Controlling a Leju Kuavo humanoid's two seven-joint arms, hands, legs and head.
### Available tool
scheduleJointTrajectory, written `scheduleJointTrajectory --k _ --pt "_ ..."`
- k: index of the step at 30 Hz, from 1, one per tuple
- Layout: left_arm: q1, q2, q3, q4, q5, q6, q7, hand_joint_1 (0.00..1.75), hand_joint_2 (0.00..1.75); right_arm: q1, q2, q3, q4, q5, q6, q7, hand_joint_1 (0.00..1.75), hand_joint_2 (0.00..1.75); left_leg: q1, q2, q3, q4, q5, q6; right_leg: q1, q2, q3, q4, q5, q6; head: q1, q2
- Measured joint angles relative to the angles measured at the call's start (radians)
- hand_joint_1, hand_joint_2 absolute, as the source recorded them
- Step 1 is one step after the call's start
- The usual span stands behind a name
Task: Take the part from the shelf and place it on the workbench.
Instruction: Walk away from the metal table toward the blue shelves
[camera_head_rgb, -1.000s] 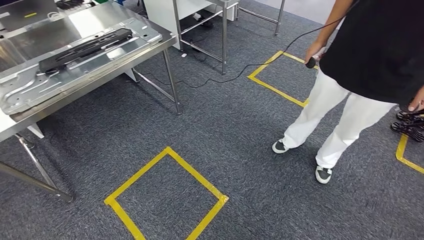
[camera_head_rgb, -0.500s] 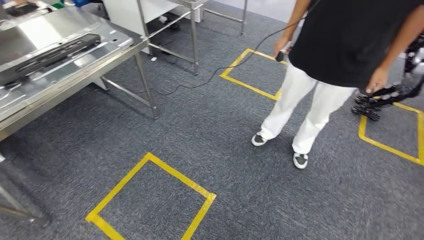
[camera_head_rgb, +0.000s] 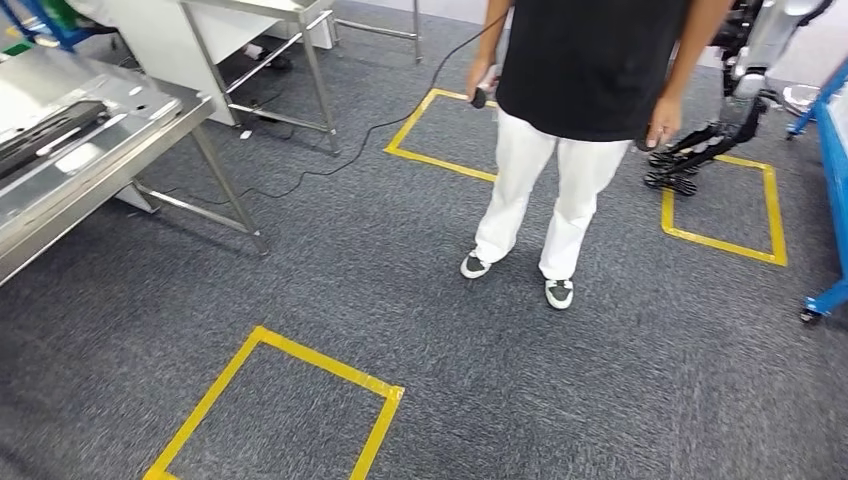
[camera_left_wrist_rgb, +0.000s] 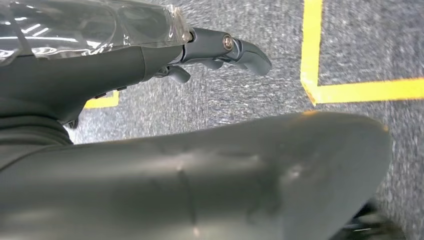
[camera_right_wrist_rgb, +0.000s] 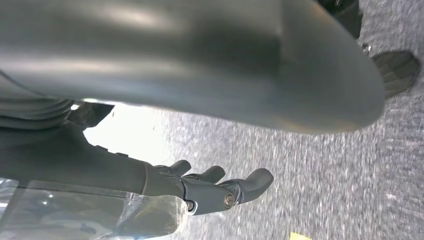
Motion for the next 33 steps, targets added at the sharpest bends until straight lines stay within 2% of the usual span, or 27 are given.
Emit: scheduleJointTrajectory --k 1,2,3,4,5,7,9,11,12,13,15,16,17,18,19,20,21,23,24,26,27,28,29,30,31,32,33 --pt "0.003 0.0 0.0 0.0 0.0 0.0 -0.001 0.0 0.0 0.0 0.0 0.0 0.0 0.0 0.001 -0.001 0.0 0.0 0.001 -0.008 -0.035 0.074 -0.031 -0.002 0.0 0.012 -0.003 0.0 0.002 -0.002 0.0 0.0" --pt "0.005 0.0 0.0 0.0 0.001 0.0 -0.002 0.0 0.0 0.0 0.0 0.0 0.0 0.0 0.001 -0.002 0.0 0.0 0.001 -0.011 -0.06 0.125 -0.045 -0.003 0.0 0.026 -0.004 0.0 0.003 -0.002 0.0 0.0" --pt "0.006 0.0 -0.001 0.0 0.001 0.0 -0.003 0.0 0.0 0.001 0.0 0.0 0.0 0.0 0.001 -0.002 0.0 0.0 0.002 -0.011 -0.068 0.137 -0.038 -0.003 0.0 0.039 -0.005 0.001 0.004 -0.001 0.0 0.0" --pt "0.006 0.0 -0.001 0.0 0.001 0.0 -0.003 0.0 0.0 0.002 0.0 0.0 0.0 0.0 0.001 -0.002 0.0 0.0 0.003 -0.014 -0.055 0.105 -0.012 -0.002 0.0 0.053 -0.005 0.001 0.006 0.0 0.0 0.0" --pt "0.006 0.0 -0.002 0.0 0.001 0.0 -0.003 0.0 0.0 0.002 0.0 0.0 0.0 -0.001 0.001 -0.002 0.0 0.0 0.004 -0.021 -0.026 0.04 0.026 0.0 0.0 0.066 -0.005 0.001 0.007 0.002 0.0 0.0" --pt "0.004 0.001 -0.002 0.0 0.001 0.0 -0.003 0.0 0.0 0.001 0.0 0.0 0.0 -0.001 0.002 -0.003 0.0 0.0 0.006 -0.067 0.037 -0.108 0.092 0.008 0.001 0.09 -0.006 0.002 0.009 0.009 0.0 0.0" --pt "0.004 0.001 -0.003 0.0 0.001 0.0 -0.003 0.0 0.0 0.0 0.001 0.0 0.0 -0.001 0.002 -0.004 0.0 0.0 0.004 -0.096 0.06 -0.171 0.113 0.018 0.001 0.109 -0.013 0.003 0.013 0.02 0.0 0.0" --pt "0.003 0.001 -0.005 0.0 0.001 0.0 -0.004 0.0 0.0 0.002 0.0 0.0 0.001 -0.001 0.001 -0.004 0.0 0.0 0.0 -0.079 0.06 -0.174 0.117 0.03 -0.001 0.122 -0.019 0.002 0.017 0.033 0.0 0.0" --pt "0.002 0.0 -0.006 0.0 0.001 0.0 -0.004 0.0 0.0 0.003 0.0 0.0 0.001 -0.002 0.001 -0.005 0.0 0.0 0.0 -0.068 0.061 -0.177 0.121 0.038 -0.002 0.107 -0.024 0.01 0.011 0.037 0.0 0.0" --pt "0.001 0.0 -0.007 0.0 0.001 0.0 -0.005 0.0 0.0 0.004 -0.001 0.0 0.002 -0.002 0.001 -0.005 0.0 0.0 0.001 -0.056 0.062 -0.181 0.124 0.046 -0.002 0.083 -0.036 0.037 -0.006 0.04 0.001 0.0" --pt "0.001 -0.001 -0.008 0.0 0.001 0.0 -0.006 0.0 0.0 0.002 -0.001 0.0 0.002 -0.003 0.001 -0.007 0.0 0.0 0.0 -0.029 0.062 -0.184 0.127 0.056 0.0 0.025 -0.09 0.153 -0.071 0.044 0.002 0.0" --pt "0.003 -0.001 -0.009 0.0 0.001 -0.001 -0.006 0.0 0.0 0.002 -0.001 0.0 0.002 -0.003 0.001 -0.007 0.0 0.0 -0.001 -0.014 0.061 -0.184 0.127 0.058 -0.001 0.014 -0.126 0.228 -0.106 0.046 0.002 0.0" --pt "0.005 -0.001 -0.011 0.0 0.001 -0.001 -0.006 0.0 0.0 0.001 -0.001 0.001 0.002 -0.003 0.002 -0.008 0.0 0.0 -0.002 0.001 0.061 -0.184 0.126 0.059 -0.002 0.01 -0.154 0.288 -0.128 0.048 0.002 0.0" --pt "0.006 -0.001 -0.013 0.0 0.001 -0.001 -0.006 0.0 0.0 0.002 -0.001 0.001 0.002 -0.003 0.002 -0.008 0.0 0.0 -0.002 0.015 0.061 -0.183 0.125 0.059 -0.003 0.008 -0.165 0.316 -0.132 0.051 0.002 0.0" --pt "0.005 -0.002 -0.014 0.0 0.001 -0.001 -0.006 0.0 0.0 0.003 -0.002 0.001 0.002 -0.003 0.002 -0.008 0.0 0.0 -0.002 0.028 0.061 -0.183 0.125 0.059 -0.004 0.005 -0.157 0.305 -0.118 0.052 0.002 0.0" --pt "0.004 -0.002 -0.015 0.0 0.001 -0.001 -0.006 0.0 0.0 0.004 -0.003 0.001 0.002 -0.003 0.002 -0.008 0.0 0.0 -0.002 0.039 0.062 -0.183 0.123 0.057 -0.005 -0.003 -0.127 0.252 -0.089 0.053 0.002 0.0" --pt "0.003 -0.002 -0.015 0.0 0.001 -0.001 -0.006 0.0 0.0 0.004 -0.004 0.001 0.002 -0.003 0.002 -0.008 0.0 0.0 -0.002 0.049 0.065 -0.182 0.121 0.054 -0.006 -0.023 -0.082 0.173 -0.055 0.053 0.002 0.0" --pt "0.002 -0.003 -0.016 0.0 0.001 -0.001 -0.006 0.0 0.0 0.0 -0.006 0.001 0.002 -0.003 0.003 -0.008 0.0 0.0 -0.008 0.067 0.069 -0.18 0.114 0.042 -0.002 -0.056 -0.012 0.044 -0.013 0.046 0.002 0.0" --pt "0.001 -0.003 -0.016 0.0 0.001 -0.001 -0.006 0.0 0.0 -0.001 -0.006 0.001 0.002 -0.003 0.004 -0.009 0.0 0.0 -0.011 0.075 0.071 -0.179 0.112 0.036 0.001 -0.063 0.002 0.016 -0.008 0.04 0.001 0.0" --pt "-0.002 -0.004 -0.016 0.0 0.001 -0.001 -0.006 0.0 0.0 0.0 -0.007 0.001 0.002 -0.006 0.004 -0.01 0.0 0.0 -0.009 0.09 0.076 -0.181 0.11 0.022 0.006 -0.045 -0.001 0.009 -0.007 0.025 -0.001 0.0" --pt "-0.003 -0.004 -0.016 0.0 0.001 -0.001 -0.006 0.0 0.0 0.002 -0.007 0.001 0.002 -0.007 0.004 -0.01 0.0 0.0 -0.006 0.082 0.076 -0.176 0.105 0.014 0.006 -0.036 -0.002 0.007 -0.005 0.018 -0.001 0.0" --pt "-0.004 -0.005 -0.016 0.0 0.001 -0.001 -0.007 0.0 0.0 0.002 -0.008 0.001 0.002 -0.009 0.004 -0.01 0.0 0.0 -0.002 0.065 0.072 -0.161 0.093 0.008 0.005 -0.027 -0.003 0.006 -0.002 0.011 -0.001 0.0" --pt "-0.004 -0.005 -0.016 0.0 0.001 -0.001 -0.007 0.0 0.0 0.002 -0.008 0.001 0.002 -0.011 0.004 -0.01 0.0 0.0 0.001 0.04 0.055 -0.12 0.066 0.003 0.003 -0.018 -0.003 0.005 0.001 0.005 -0.001 0.0" --pt "-0.003 -0.005 -0.016 0.0 0.002 -0.001 -0.007 0.0 0.0 0.001 -0.008 0.001 0.002 -0.013 0.004 -0.01 0.0 0.0 0.003 0.013 0.027 -0.058 0.031 0.0 0.002 -0.009 -0.006 0.005 0.003 0.001 -0.002 0.0" --pt "0.0 -0.005 -0.016 0.0 0.002 -0.001 -0.008 0.0 0.0 0.0 -0.009 0.001 0.002 -0.014 0.005 -0.01 0.0 0.0 0.003 -0.002 -0.008 0.017 -0.005 -0.002 0.003 0.002 -0.008 0.005 0.004 -0.003 -0.002 0.0" --pt "0.003 -0.005 -0.016 0.0 0.003 -0.001 -0.007 0.0 0.0 0.0 -0.009 0.002 0.002 -0.017 0.005 -0.01 0.0 0.0 0.003 -0.009 -0.044 0.089 -0.033 -0.003 0.004 0.014 -0.01 0.005 0.006 -0.005 -0.002 0.0" --pt "0.005 -0.005 -0.016 0.0 0.003 -0.001 -0.007 0.0 0.0 0.0 -0.009 0.002 0.002 -0.018 0.005 -0.01 0.0 0.0 0.004 -0.012 -0.065 0.13 -0.041 -0.003 0.006 0.027 -0.011 0.005 0.007 -0.006 -0.002 0.0"
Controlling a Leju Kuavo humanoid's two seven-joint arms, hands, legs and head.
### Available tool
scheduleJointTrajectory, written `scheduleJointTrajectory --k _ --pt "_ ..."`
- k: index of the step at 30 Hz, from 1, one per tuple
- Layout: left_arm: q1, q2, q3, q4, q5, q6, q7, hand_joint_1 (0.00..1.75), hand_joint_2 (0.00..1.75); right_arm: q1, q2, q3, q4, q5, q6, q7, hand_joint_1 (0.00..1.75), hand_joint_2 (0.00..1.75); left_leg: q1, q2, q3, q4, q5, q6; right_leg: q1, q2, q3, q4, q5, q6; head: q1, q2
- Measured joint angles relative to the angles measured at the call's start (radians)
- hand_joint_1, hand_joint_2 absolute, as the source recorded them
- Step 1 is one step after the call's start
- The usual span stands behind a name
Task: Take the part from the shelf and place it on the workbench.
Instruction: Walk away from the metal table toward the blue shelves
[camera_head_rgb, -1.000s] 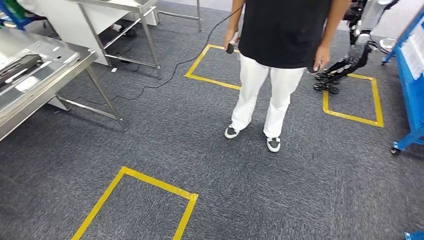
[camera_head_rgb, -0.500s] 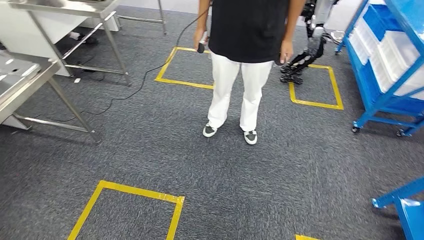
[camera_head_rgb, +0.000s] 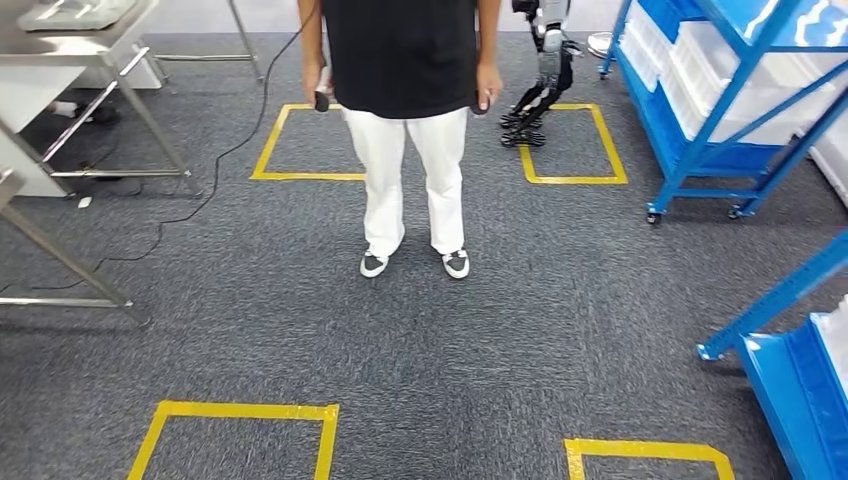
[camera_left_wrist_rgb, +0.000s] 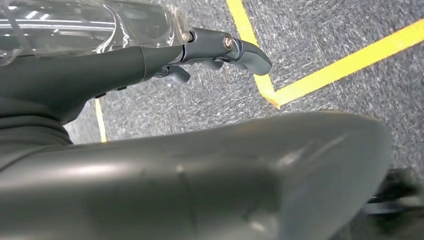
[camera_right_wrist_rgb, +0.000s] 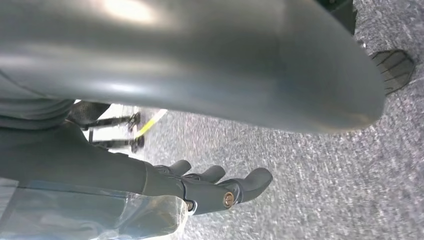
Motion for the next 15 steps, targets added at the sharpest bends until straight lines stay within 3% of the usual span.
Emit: scheduleJointTrajectory --k 1,2,3,5,7,9,11,13,15 --pt "0.001 0.0 0.0 0.0 0.0 0.0 0.0 0.0 0.0 0.001 0.0 0.0 0.0 -0.001 0.0 0.0 0.0 0.0 0.0 -0.001 -0.005 0.003 0.012 0.002 0.001 0.013 0.0 0.0 0.001 0.0 0.0 0.0" --pt "0.001 0.0 0.0 0.0 0.001 0.0 0.0 0.0 0.0 0.001 0.0 0.001 0.0 -0.002 0.0 0.0 0.0 0.0 0.0 -0.004 0.011 -0.038 0.043 0.005 0.002 0.026 0.0 0.0 0.001 0.001 0.0 0.0" --pt "0.0 0.0 0.0 0.0 0.001 0.0 0.0 0.0 0.0 0.002 0.0 0.003 0.0 -0.002 0.0 0.0 0.0 0.0 0.0 -0.014 0.041 -0.109 0.085 0.01 0.002 0.039 0.002 0.0 0.002 0.002 0.0 0.0" --pt "-0.002 0.001 0.0 0.0 0.001 0.0 0.0 0.0 0.0 0.001 0.001 0.006 0.0 -0.002 0.0 0.0 0.0 0.0 -0.002 -0.054 0.101 -0.251 0.148 0.021 0.003 0.061 0.001 0.001 0.004 0.007 0.0 0.0" --pt "-0.003 0.001 0.0 0.0 0.001 0.001 0.001 0.0 0.0 0.0 0.001 0.008 0.0 -0.003 0.0 0.0 0.0 0.0 -0.007 -0.073 0.121 -0.301 0.163 0.029 0.003 0.078 -0.003 0.001 0.007 0.016 0.0 0.0" --pt "-0.004 0.001 0.0 0.0 0.001 0.001 0.002 0.0 0.0 0.002 0.001 0.011 0.0 -0.004 0.0 0.001 0.0 0.0 -0.009 -0.055 0.121 -0.305 0.168 0.038 0.001 0.089 -0.008 0.002 0.009 0.027 0.001 0.0" --pt "-0.006 0.0 0.0 0.0 0.001 0.002 0.002 0.0 0.0 0.003 0.001 0.014 0.0 -0.004 0.0 0.001 0.0 0.0 -0.007 -0.034 0.123 -0.313 0.175 0.052 0.002 0.06 -0.027 0.041 -0.018 0.034 0.002 0.0" --pt "-0.005 0.0 0.0 0.0 0.0 0.003 0.002 0.0 0.0 0.002 0.001 0.016 0.0 -0.005 0.0 0.001 0.0 0.0 -0.008 -0.008 0.123 -0.316 0.178 0.06 0.003 0.009 -0.081 0.159 -0.084 0.038 0.003 0.0" --pt "-0.001 0.0 0.0 0.0 0.0 0.003 0.002 0.0 0.0 0.001 0.001 0.018 0.0 -0.005 0.0 0.001 0.0 0.0 -0.011 0.021 0.121 -0.316 0.177 0.062 0.0 -0.013 -0.141 0.288 -0.137 0.042 0.003 0.0"
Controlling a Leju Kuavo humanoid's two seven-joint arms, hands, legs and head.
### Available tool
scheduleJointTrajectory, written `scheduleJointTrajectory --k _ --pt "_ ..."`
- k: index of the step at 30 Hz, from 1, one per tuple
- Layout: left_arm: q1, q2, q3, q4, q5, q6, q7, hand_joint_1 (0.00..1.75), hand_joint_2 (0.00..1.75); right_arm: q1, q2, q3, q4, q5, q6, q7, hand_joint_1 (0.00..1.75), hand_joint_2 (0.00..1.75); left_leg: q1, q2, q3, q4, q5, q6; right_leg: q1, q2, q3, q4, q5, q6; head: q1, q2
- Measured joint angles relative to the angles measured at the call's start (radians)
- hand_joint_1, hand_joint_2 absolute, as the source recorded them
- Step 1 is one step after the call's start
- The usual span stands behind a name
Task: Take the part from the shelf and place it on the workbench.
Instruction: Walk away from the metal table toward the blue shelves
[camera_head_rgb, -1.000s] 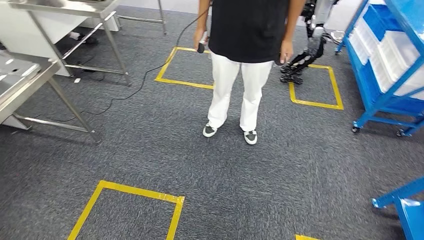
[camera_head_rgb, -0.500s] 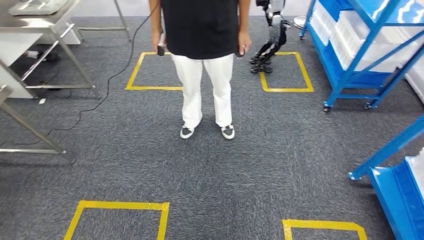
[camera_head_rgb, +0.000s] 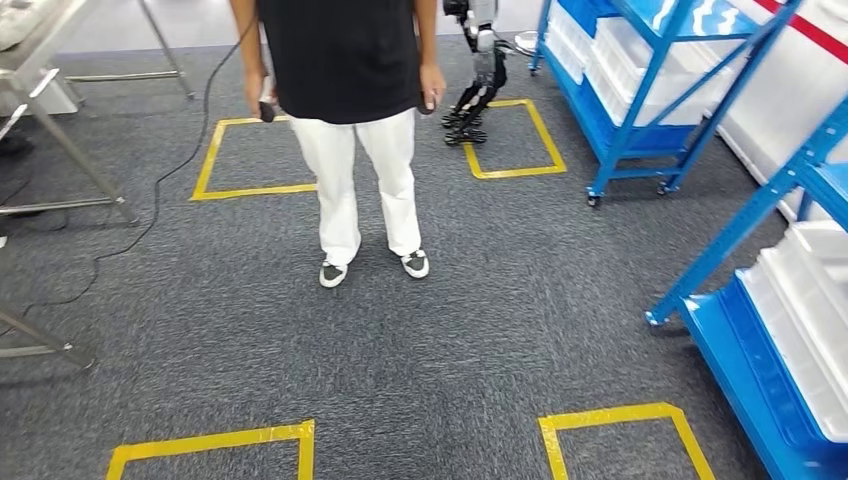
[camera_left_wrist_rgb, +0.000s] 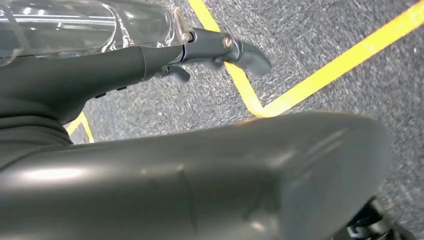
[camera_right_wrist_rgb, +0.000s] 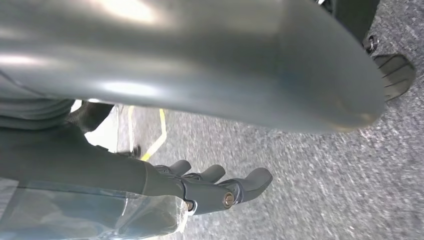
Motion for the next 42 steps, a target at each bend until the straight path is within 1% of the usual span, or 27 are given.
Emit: scheduleJointTrajectory --k 1,2,3,5,7,9,10,12,13,15,16,17,19,21,23,25,27,28,30,31,32,33,34,36,38,40,42 --pt "0.001 0.0 0.0 0.0 0.0 0.0 0.0 0.0 0.0 0.001 0.0 0.001 0.0 0.0 0.0 0.0 0.0 0.0 0.0 0.014 -0.001 0.0 -0.001 0.0 -0.002 -0.005 -0.009 0.023 -0.002 0.003 0.0 0.0" --pt "0.001 0.0 0.0 0.0 0.0 0.0 0.0 0.0 0.0 0.002 0.0 0.003 0.0 0.0 0.0 0.0 0.0 0.0 0.0 0.026 -0.001 0.001 -0.001 -0.002 -0.005 -0.01 0.003 0.005 0.014 0.005 0.0 0.0" --pt "0.0 -0.001 0.0 0.0 0.0 0.0 0.0 0.0 0.0 0.003 0.0 0.004 0.0 -0.001 0.0 0.0 0.0 0.0 0.001 0.037 0.001 0.001 -0.003 -0.004 -0.007 -0.019 0.037 -0.054 0.044 0.007 0.0 0.0" --pt "-0.002 -0.001 0.0 0.0 0.0 0.0 0.0 0.0 0.0 0.003 0.0 0.004 0.0 -0.001 0.0 0.0 0.0 0.0 -0.001 0.057 0.005 0.005 -0.009 -0.014 -0.009 -0.06 0.121 -0.202 0.099 0.007 0.0 0.0" --pt "-0.004 -0.001 0.0 0.0 0.0 0.001 0.0 0.0 0.0 0.0 0.0 0.004 0.0 -0.002 0.0 0.0 0.0 0.0 -0.005 0.074 0.008 0.008 -0.015 -0.027 -0.006 -0.083 0.157 -0.273 0.116 -0.002 -0.002 0.0" --pt "-0.006 -0.001 0.0 0.0 0.0 0.002 0.0 0.0 0.0 0.001 0.001 0.005 0.0 -0.006 -0.001 0.0 0.0 0.0 -0.004 0.091 0.011 0.008 -0.017 -0.039 -0.001 -0.065 0.153 -0.277 0.116 -0.016 -0.004 0.0" --pt "-0.007 -0.002 0.0 0.0 -0.001 0.002 0.0 0.0 0.0 0.002 0.0 0.005 0.0 -0.007 -0.001 0.0 0.0 0.0 0.0 0.085 0.011 0.013 -0.023 -0.045 0.0 -0.056 0.151 -0.278 0.117 -0.022 -0.004 0.0" --pt "-0.009 -0.002 0.0 0.0 -0.002 0.003 0.0 0.0 0.0 0.003 0.0 0.005 0.0 -0.01 -0.001 0.0 0.0 0.0 0.007 0.045 -0.008 0.062 -0.058 -0.056 -0.002 -0.038 0.15 -0.279 0.122 -0.032 -0.005 0.0" --pt "-0.008 -0.002 -0.001 0.0 -0.002 0.003 0.0 0.0 0.0 0.002 -0.001 0.005 0.0 -0.01 -0.001 0.0 0.0 0.0 0.008 0.016 -0.035 0.125 -0.092 -0.059 -0.002 -0.027 0.148 -0.279 0.124 -0.036 -0.006 0.0" --pt "-0.003 -0.003 -0.003 0.0 -0.002 0.003 0.002 0.0 0.0 0.0 -0.001 0.005 0.0 -0.01 -0.001 0.0 0.0 0.0 0.008 -0.013 -0.108 0.276 -0.156 -0.059 0.001 -0.003 0.144 -0.279 0.127 -0.042 -0.007 0.0" --pt "0.0 -0.003 -0.004 0.0 -0.001 0.003 0.003 0.0 0.0 0.0 -0.001 0.005 0.0 -0.01 -0.001 0.0 0.0 0.0 0.007 -0.019 -0.134 0.325 -0.167 -0.056 0.004 0.013 0.143 -0.279 0.128 -0.043 -0.007 0.0" --pt "0.002 -0.003 -0.005 0.0 0.0 0.003 0.003 0.0 0.0 0.001 -0.001 0.005 0.0 -0.01 -0.001 0.0 0.0 0.0 0.006 -0.021 -0.143 0.335 -0.159 -0.053 0.005 0.026 0.143 -0.279 0.129 -0.044 -0.007 0.0" --pt "0.001 -0.003 -0.006 0.0 0.001 0.003 0.003 0.0 0.0 0.001 -0.001 0.005 0.0 -0.011 -0.001 0.0 0.0 0.0 0.004 -0.032 -0.099 0.226 -0.089 -0.041 0.008 0.054 0.144 -0.278 0.13 -0.044 -0.007 0.0" --pt "-0.003 -0.002 -0.007 0.0 0.001 0.003 0.003 0.0 0.0 0.001 0.0 0.006 0.0 -0.011 -0.002 0.0 0.0 0.0 0.0 -0.073 -0.035 0.078 -0.023 -0.029 0.008 0.077 0.144 -0.278 0.132 -0.041 -0.007 0.0" --pt "-0.005 -0.001 -0.007 0.0 0.001 0.003 0.003 0.0 0.0 0.001 0.0 0.006 0.0 -0.011 -0.002 0.0 0.0 0.0 -0.006 -0.096 -0.013 0.021 -0.004 -0.024 0.007 0.093 0.14 -0.279 0.135 -0.033 -0.006 0.0" --pt "-0.005 -0.001 -0.007 0.0 0.001 0.003 0.003 0.0 0.0 0.003 0.001 0.006 0.001 -0.011 -0.002 0.0 0.0 0.0 -0.009 -0.079 -0.013 0.017 0.0 -0.019 0.005 0.105 0.136 -0.28 0.137 -0.023 -0.006 0.0" --pt "-0.006 -0.002 -0.008 0.0 0.001 0.003 0.003 0.0 0.0 0.004 0.0 0.006 0.001 -0.011 -0.002 0.0 0.0 0.0 -0.007 -0.06 -0.011 0.008 0.007 -0.008 0.006 0.072 0.124 -0.254 0.118 -0.015 -0.005 0.0" --pt "-0.006 -0.002 -0.008 0.0 0.001 0.003 0.003 0.0 0.0 0.003 0.0 0.006 0.001 -0.011 -0.002 0.0 0.0 0.0 -0.005 -0.048 -0.011 0.005 0.01 -0.003 0.007 0.045 0.106 -0.213 0.091 -0.013 -0.004 0.0" --pt "-0.003 -0.002 -0.008 0.0 0.002 0.003 0.003 0.0 0.0 0.001 0.0 0.007 0.001 -0.011 -0.001 0.0 0.0 0.0 -0.006 -0.021 -0.012 0.004 0.01 0.002 0.007 0.005 0.045 -0.078 0.019 -0.007 -0.003 0.0" --pt "0.0 -0.002 -0.008 0.0 0.002 0.003 0.003 0.0 0.0 0.0 0.0 0.007 0.001 -0.012 -0.001 0.0 0.0 0.0 -0.007 -0.006 -0.013 0.004 0.01 0.003 0.005 -0.001 0.017 -0.017 -0.005 -0.004 -0.003 0.0" --pt "0.001 -0.002 -0.008 0.0 0.001 0.003 0.003 0.0 0.0 0.001 0.0 0.008 0.001 -0.012 0.0 0.0 0.0 0.0 -0.008 0.009 -0.013 0.004 0.009 0.003 0.004 -0.004 0.003 0.016 -0.013 -0.001 -0.003 0.0" --pt "0.001 -0.002 -0.008 0.0 0.001 0.003 0.003 0.0 0.0 0.002 0.0 0.008 0.001 -0.012 0.0 -0.001 0.0 0.0 -0.007 0.022 -0.013 0.005 0.009 0.002 0.002 -0.008 0.01 0.006 0.0 0.001 -0.003 0.0" --pt "0.0 -0.002 -0.008 0.0 0.001 0.003 0.002 0.0 0.0 0.003 0.0 0.009 0.001 -0.013 0.0 -0.001 0.0 0.0 -0.007 0.034 -0.012 0.005 0.007 0.0 0.001 -0.016 0.04 -0.046 0.029 0.002 -0.003 0.0" --pt "-0.002 -0.002 -0.008 0.0 0.001 0.003 0.001 0.0 0.0 0.003 -0.001 0.011 0.001 -0.014 0.001 -0.002 0.0 0.0 -0.01 0.054 -0.008 0.008 0.002 -0.007 0.002 -0.058 0.124 -0.194 0.088 0.0 -0.003 0.0" --pt "-0.003 -0.002 -0.008 0.0 0.001 0.003 0.0 0.0 0.0 0.0 -0.002 0.012 0.001 -0.015 0.003 -0.004 0.0 0.0 -0.015 0.072 -0.005 0.011 -0.003 -0.017 0.004 -0.085 0.164 -0.272 0.109 -0.009 -0.004 0.0" --pt "-0.006 -0.002 -0.008 0.0 0.001 0.004 0.0 0.0 0.0 0.0 -0.002 0.012 0.001 -0.018 0.003 -0.006 0.0 0.0 -0.015 0.088 -0.001 0.012 -0.006 -0.027 0.007 -0.069 0.161 -0.278 0.11 -0.021 -0.005 0.0" --pt "-0.008 -0.002 -0.008 0.0 0.002 0.004 0.0 0.0 0.0 0.001 -0.003 0.012 0.001 -0.02 0.003 -0.01 0.0 0.0 -0.009 0.068 -0.007 0.034 -0.024 -0.041 0.006 -0.05 0.159 -0.28 0.115 -0.032 -0.005 0.0"
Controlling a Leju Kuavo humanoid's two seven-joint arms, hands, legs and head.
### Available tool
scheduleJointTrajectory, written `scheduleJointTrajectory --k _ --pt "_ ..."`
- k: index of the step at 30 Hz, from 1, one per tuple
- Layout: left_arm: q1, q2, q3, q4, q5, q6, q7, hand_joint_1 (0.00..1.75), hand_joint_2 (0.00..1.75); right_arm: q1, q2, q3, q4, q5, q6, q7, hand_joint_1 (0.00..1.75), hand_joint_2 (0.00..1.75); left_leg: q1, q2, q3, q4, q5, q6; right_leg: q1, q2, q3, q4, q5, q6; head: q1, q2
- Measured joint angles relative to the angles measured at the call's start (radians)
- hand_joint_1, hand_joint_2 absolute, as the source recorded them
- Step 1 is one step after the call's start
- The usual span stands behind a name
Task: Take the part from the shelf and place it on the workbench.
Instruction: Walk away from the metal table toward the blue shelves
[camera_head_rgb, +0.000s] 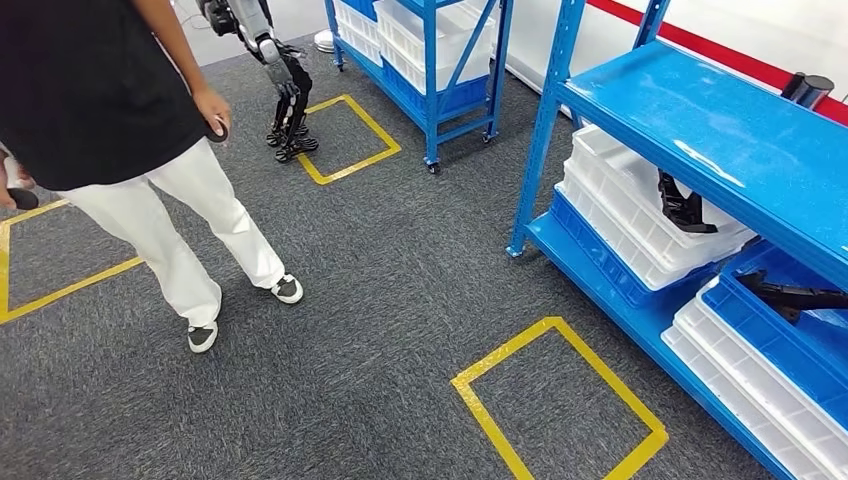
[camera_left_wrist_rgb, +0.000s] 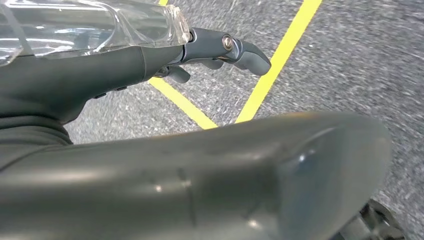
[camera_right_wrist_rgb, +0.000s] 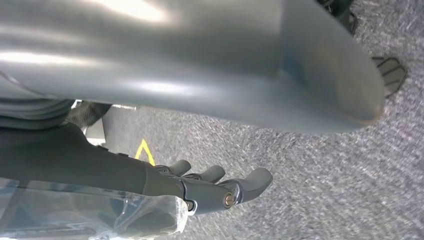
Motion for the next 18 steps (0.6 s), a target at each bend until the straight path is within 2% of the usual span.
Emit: scheduleJointTrajectory --k 1,2,4,5,6,7,8,10,11,12,13,14,15,16,18 --pt "0.0 0.0 0.0 0.0 0.0 0.0 0.0 0.0 0.0 -0.001 0.0 0.0 0.0 -0.001 0.0 -0.002 0.0 0.0 0.003 -0.024 -0.015 0.038 -0.025 -0.007 -0.002 0.01 -0.001 -0.001 0.003 -0.005 0.0 0.0" --pt "0.002 0.0 0.0 0.0 0.0 0.0 0.0 0.0 0.0 -0.001 0.0 0.0 0.0 -0.001 0.0 -0.003 0.0 0.0 0.005 -0.052 -0.042 0.099 -0.059 -0.012 -0.003 0.02 -0.004 -0.001 0.006 -0.009 0.0 0.0" --pt "0.007 0.0 0.0 0.0 0.0 0.0 0.0 0.0 0.0 -0.003 -0.001 0.0 0.0 -0.003 0.0 -0.005 0.0 0.0 0.007 -0.081 -0.111 0.247 -0.124 -0.016 -0.001 0.044 -0.009 -0.001 0.01 -0.014 0.0 0.0" --pt "0.009 0.0 -0.001 0.0 0.0 0.0 0.0 0.0 0.0 -0.002 -0.001 0.0 0.0 -0.004 0.0 -0.006 0.0 0.0 0.007 -0.086 -0.135 0.293 -0.135 -0.014 0.0 0.058 -0.01 0.0 0.011 -0.016 0.0 0.0" --pt "0.01 0.0 -0.001 0.0 0.0 0.0 0.0 0.0 0.0 -0.002 -0.001 0.0 0.0 -0.005 0.0 -0.006 0.0 0.0 0.007 -0.089 -0.138 0.296 -0.124 -0.011 0.001 0.072 -0.011 0.0 0.012 -0.016 0.0 0.0" --pt "0.01 0.0 -0.001 0.0 0.0 0.0 0.0 0.0 0.0 -0.001 -0.001 0.0 0.0 -0.007 0.0 -0.006 0.0 0.0 0.006 -0.094 -0.122 0.256 -0.094 -0.006 0.001 0.087 -0.01 0.0 0.013 -0.016 0.0 0.0" --pt "0.01 0.0 -0.001 0.0 0.0 0.0 0.0 0.0 0.0 0.0 -0.001 0.0 0.0 -0.008 0.0 -0.006 0.0 0.0 0.005 -0.106 -0.088 0.182 -0.054 0.001 0.002 0.101 -0.009 0.0 0.014 -0.015 0.0 0.0" --pt "0.007 0.002 -0.001 0.0 0.0 0.001 0.0 0.0 0.0 -0.001 -0.001 0.0 0.0 -0.009 0.0 -0.006 0.0 0.0 0.002 -0.153 -0.024 0.034 0.008 0.014 0.002 0.126 -0.011 0.0 0.017 -0.011 0.0 0.0" --pt "0.006 0.002 -0.001 0.0 0.0 0.001 0.0 0.0 0.0 -0.001 0.0 0.0 0.0 -0.009 0.0 -0.006 0.0 0.0 0.0 -0.169 -0.007 -0.007 0.023 0.017 0.002 0.136 -0.014 0.001 0.018 -0.008 0.0 0.0" --pt "0.005 0.003 -0.001 0.0 0.0 0.001 0.0 0.0 0.0 -0.001 0.0 0.0 0.0 -0.009 0.0 -0.006 0.0 0.0 -0.002 -0.176 -0.002 -0.022 0.026 0.018 0.001 0.146 -0.016 0.001 0.019 -0.005 0.0 0.0" --pt "0.005 0.002 -0.002 0.0 0.0 0.001 0.0 0.0 0.0 0.0 0.0 0.001 0.0 -0.009 0.0 -0.006 0.0 0.0 -0.004 -0.166 -0.001 -0.024 0.029 0.018 0.001 0.156 -0.019 0.0 0.021 0.0 0.0 0.0" --pt "0.004 0.002 -0.002 0.0 0.0 0.001 0.0 0.0 0.0 0.001 -0.001 0.001 0.0 -0.009 0.0 -0.005 0.0 0.0 -0.003 -0.155 -0.001 -0.027 0.032 0.022 -0.001 0.157 -0.022 0.0 0.022 0.005 0.0 0.0" --pt "0.003 0.001 -0.002 0.0 0.001 0.001 0.0 0.0 0.0 0.001 -0.001 0.002 0.0 -0.009 0.0 -0.004 0.0 0.0 -0.002 -0.146 0.0 -0.032 0.036 0.027 0.0 0.143 -0.026 0.008 0.016 0.009 0.001 0.0" --pt "0.002 0.0 -0.002 0.0 0.002 0.001 0.0 0.0 0.0 0.002 -0.001 0.002 0.0 -0.009 0.0 -0.004 0.0 0.0 0.001 -0.134 0.0 -0.036 0.039 0.032 0.0 0.119 -0.039 0.033 -0.003 0.013 0.001 0.0" --pt "0.005 0.0 -0.003 0.0 0.006 0.001 0.0 0.0 0.0 0.0 -0.002 0.005 0.0 -0.009 -0.001 -0.003 0.0 0.0 0.003 -0.108 0.0 -0.041 0.042 0.038 0.0 0.064 -0.093 0.152 -0.073 0.021 0.003 0.0"
